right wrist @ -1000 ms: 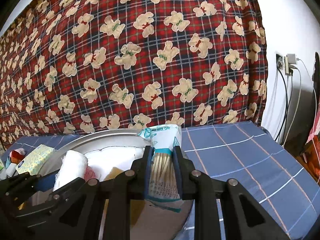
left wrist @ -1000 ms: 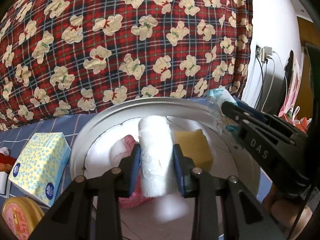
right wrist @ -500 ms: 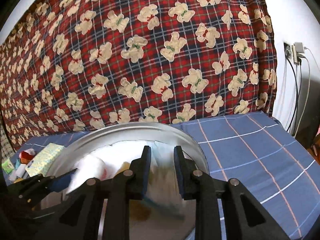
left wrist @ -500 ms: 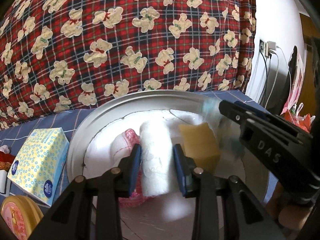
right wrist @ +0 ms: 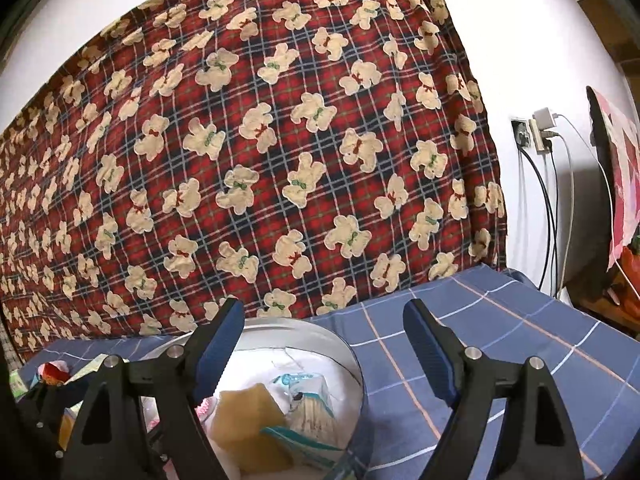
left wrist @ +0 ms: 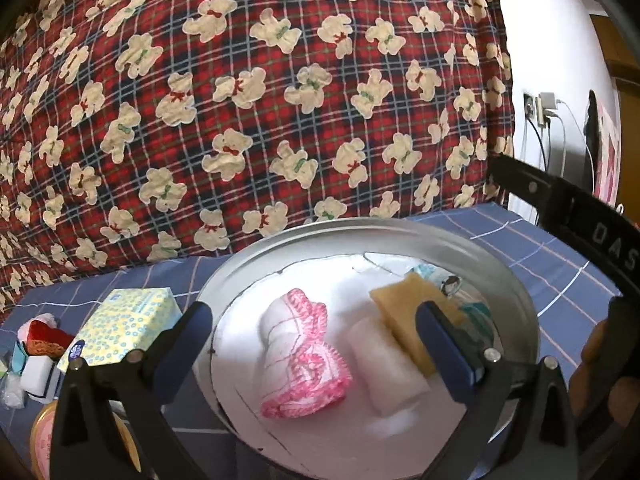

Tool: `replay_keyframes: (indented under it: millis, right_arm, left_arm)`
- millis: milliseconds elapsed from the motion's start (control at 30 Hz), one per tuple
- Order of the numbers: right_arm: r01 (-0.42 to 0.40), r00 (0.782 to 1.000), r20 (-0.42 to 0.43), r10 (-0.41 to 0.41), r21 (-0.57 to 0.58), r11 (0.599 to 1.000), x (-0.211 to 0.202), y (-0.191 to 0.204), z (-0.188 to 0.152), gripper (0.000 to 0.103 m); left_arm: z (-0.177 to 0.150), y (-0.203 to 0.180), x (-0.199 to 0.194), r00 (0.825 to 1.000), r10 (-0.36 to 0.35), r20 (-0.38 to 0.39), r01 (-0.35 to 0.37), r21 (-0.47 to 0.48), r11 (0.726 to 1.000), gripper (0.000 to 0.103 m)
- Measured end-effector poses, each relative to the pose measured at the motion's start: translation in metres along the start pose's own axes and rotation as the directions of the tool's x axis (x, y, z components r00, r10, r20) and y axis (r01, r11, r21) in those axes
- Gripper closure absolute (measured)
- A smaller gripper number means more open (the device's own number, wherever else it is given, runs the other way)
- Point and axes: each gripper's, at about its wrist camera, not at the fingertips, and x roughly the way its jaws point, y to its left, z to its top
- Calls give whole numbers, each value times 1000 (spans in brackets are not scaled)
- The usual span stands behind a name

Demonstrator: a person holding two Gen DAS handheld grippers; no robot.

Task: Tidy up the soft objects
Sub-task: 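Open both tools to drop the roll and swab bag into the tin, then withdraw both tools from the tin toward the remaining loose items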

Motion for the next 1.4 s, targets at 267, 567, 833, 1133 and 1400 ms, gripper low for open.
replay_keyframes:
  millis: [267,567,833,1133,1400]
  right_arm:
    - [32,996,86,-28,-49,998,-15,6,-4,20]
    - [68,978,200,-62,-26,997,-36,8,-7,19]
    - [94,978,196,-76,-85,992,-41,29,-14,19]
    - [101,980,176,-92,-45,994,-47,29,-17,19]
    - [97,981,172,-91,-29,995,-64,38,-23,19]
  left_arm:
    - [-4,13,-11,999,25,32,-24,-33,999,0]
    - [-11,29,-23,994,81,71,-78,-44,996,0]
    - [-13,36,-30,993,77,85,-73,-56,996,0]
    - [-20,44,-44,993,67,97,-62,-63,996,0]
    - [-25,50,-56,993,58,106,-51,-67,996,0]
